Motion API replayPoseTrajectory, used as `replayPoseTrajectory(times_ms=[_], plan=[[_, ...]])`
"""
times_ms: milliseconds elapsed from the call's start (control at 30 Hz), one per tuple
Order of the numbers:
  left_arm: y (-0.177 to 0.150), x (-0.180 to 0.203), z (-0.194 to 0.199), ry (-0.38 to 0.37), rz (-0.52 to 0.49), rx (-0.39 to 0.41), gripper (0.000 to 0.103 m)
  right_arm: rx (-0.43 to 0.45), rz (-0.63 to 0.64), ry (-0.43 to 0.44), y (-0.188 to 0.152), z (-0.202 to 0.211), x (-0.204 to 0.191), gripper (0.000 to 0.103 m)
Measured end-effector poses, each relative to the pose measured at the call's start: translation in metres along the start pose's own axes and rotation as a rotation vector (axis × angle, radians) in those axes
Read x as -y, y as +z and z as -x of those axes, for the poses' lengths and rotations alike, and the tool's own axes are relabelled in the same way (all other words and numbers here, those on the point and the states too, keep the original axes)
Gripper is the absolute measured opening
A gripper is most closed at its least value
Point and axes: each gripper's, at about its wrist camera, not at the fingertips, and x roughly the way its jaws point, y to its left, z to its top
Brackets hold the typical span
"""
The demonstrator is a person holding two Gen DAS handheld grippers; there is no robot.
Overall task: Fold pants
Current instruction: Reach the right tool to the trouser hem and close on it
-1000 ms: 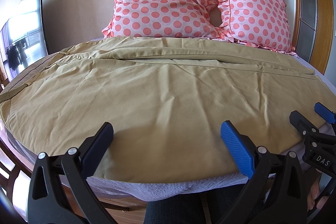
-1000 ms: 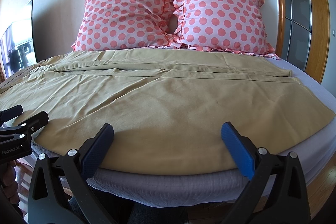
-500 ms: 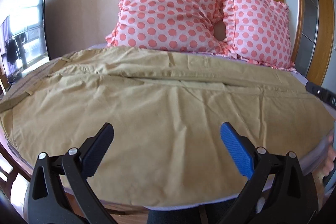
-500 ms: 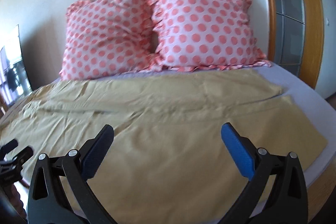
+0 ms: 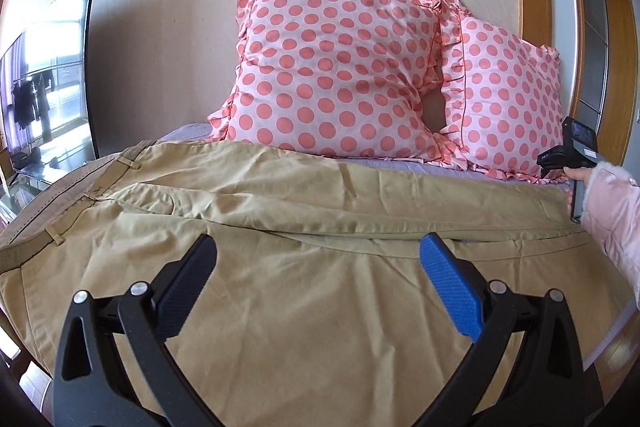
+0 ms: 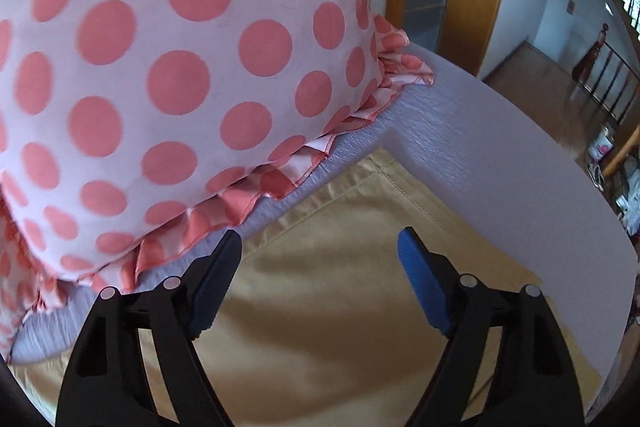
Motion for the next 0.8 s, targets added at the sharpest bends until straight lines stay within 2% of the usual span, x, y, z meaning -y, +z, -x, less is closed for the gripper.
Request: replayPoseTrajectory(times_ms=[100,200,233,267,367,467,567,633,700,767,800], plan=[[0.001,-0.005,-0.003,-0.011,0.011,-0.002,0.101,-0.058,-0.025,-0.057,0.009,-0.031,-0.004,0.083],[0.001,-0.007,-0.007,-0.023,0.027,-0.014,0.101,-0.017,-0.051,-0.057,0.008,-0.043,0.004,0.079],[0.000,-0.008,-0.008,-0.026,0.030,-0.015,0.101,0.000,-0.045,-0.056,0.008,-0.044,0.005,0.064],[0.000,-0.008,-0.009,-0.028,0.032,-0.016,0.101,0.024,-0.043,-0.048,0.007,-0.044,0.010,0.037],[-0.002,-0.007,-0.009,-0.035,0.034,-0.024,0.101,0.046,-0.109,0.043,0.003,-0.043,0.041,0.008],[-0.005,-0.007,-0.006,-0.040,0.037,-0.025,0.101,0.035,-0.262,0.265,-0.011,-0.033,0.084,0.004],[-0.005,-0.012,-0.001,-0.037,0.053,-0.013,0.101,0.103,-0.343,0.512,-0.042,0.002,0.130,0.004],[-0.004,-0.017,0.000,-0.037,0.074,-0.010,0.101,0.145,-0.365,0.623,-0.073,0.034,0.161,0.004],[-0.002,-0.022,-0.002,-0.024,0.100,-0.014,0.101,0.170,-0.380,0.688,-0.115,0.066,0.191,0.004],[0.004,-0.026,-0.006,-0.028,0.123,-0.019,0.101,0.142,-0.399,0.681,-0.157,0.084,0.212,0.004],[0.008,-0.027,-0.008,-0.039,0.134,-0.015,0.101,0.111,-0.407,0.670,-0.173,0.101,0.208,0.004]])
